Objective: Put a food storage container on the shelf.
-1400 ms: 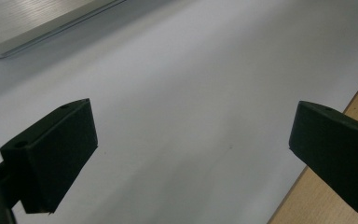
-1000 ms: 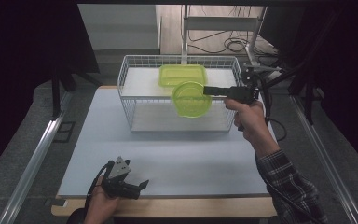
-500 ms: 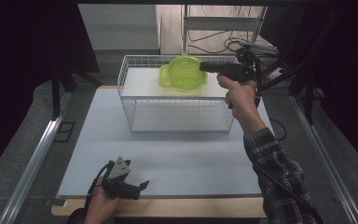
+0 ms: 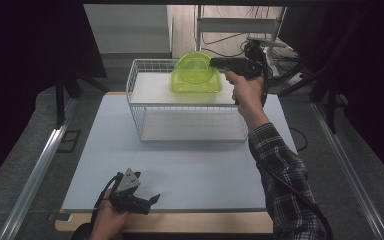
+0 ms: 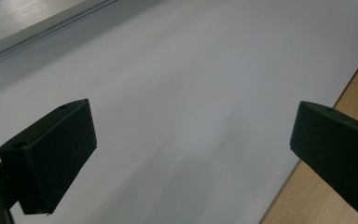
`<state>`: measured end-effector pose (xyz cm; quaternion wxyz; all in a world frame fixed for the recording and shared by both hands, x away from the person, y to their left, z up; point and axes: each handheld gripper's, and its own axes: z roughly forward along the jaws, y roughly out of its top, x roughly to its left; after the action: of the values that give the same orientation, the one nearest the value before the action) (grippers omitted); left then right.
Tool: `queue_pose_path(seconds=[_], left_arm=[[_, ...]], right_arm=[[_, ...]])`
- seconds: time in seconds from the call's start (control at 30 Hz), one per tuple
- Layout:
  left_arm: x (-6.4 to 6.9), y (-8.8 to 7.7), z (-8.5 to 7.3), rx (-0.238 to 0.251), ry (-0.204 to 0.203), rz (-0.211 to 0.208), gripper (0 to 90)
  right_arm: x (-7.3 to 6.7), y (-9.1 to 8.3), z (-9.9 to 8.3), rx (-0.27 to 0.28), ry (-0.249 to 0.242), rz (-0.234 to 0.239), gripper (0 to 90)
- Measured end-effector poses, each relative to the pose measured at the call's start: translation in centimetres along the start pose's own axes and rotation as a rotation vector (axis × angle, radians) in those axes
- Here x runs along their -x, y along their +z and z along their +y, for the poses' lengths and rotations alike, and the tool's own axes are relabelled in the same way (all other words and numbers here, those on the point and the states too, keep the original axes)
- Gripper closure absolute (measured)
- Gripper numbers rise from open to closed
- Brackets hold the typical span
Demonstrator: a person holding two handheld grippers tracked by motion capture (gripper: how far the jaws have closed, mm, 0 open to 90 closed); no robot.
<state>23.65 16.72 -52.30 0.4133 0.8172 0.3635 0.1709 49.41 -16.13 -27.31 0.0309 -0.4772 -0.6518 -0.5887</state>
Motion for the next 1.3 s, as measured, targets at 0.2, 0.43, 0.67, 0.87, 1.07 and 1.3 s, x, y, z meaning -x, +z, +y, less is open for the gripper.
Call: queue_pose_path(seconds=[0.2,0.43,0.67,0.87,1.07,1.3], left_arm=[[0.0,0.1,0.0,-0.006,0.005,0.002,0.1],[0.1,0.1,0.0,-0.010,0.008,0.000,0.1],[0.1,0.2,0.0,-0.011,0.009,-0.002,0.1],[0.1,0.2,0.0,-0.018,0.013,-0.001,0.2],[0.1,0.3,0.0,-0.021,0.014,0.001,0.2],[0.2,0.3,0.0,-0.027,0.016,0.003,0.2]], right_arm=[[-0.4,0.2,0.0,-0.005,-0.059,-0.076,76.6],[-0.5,0.5,0.1,-0.003,-0.094,-0.153,73.4],[-0.7,1.0,0.1,-0.008,-0.113,-0.167,68.7],[-0.9,0.8,0.1,-0.006,-0.145,-0.165,49.7],[-0.8,-0.2,-0.3,-0.029,-0.191,-0.130,33.2],[-0.8,-1.4,-1.6,-0.071,-0.260,-0.118,25.5]])
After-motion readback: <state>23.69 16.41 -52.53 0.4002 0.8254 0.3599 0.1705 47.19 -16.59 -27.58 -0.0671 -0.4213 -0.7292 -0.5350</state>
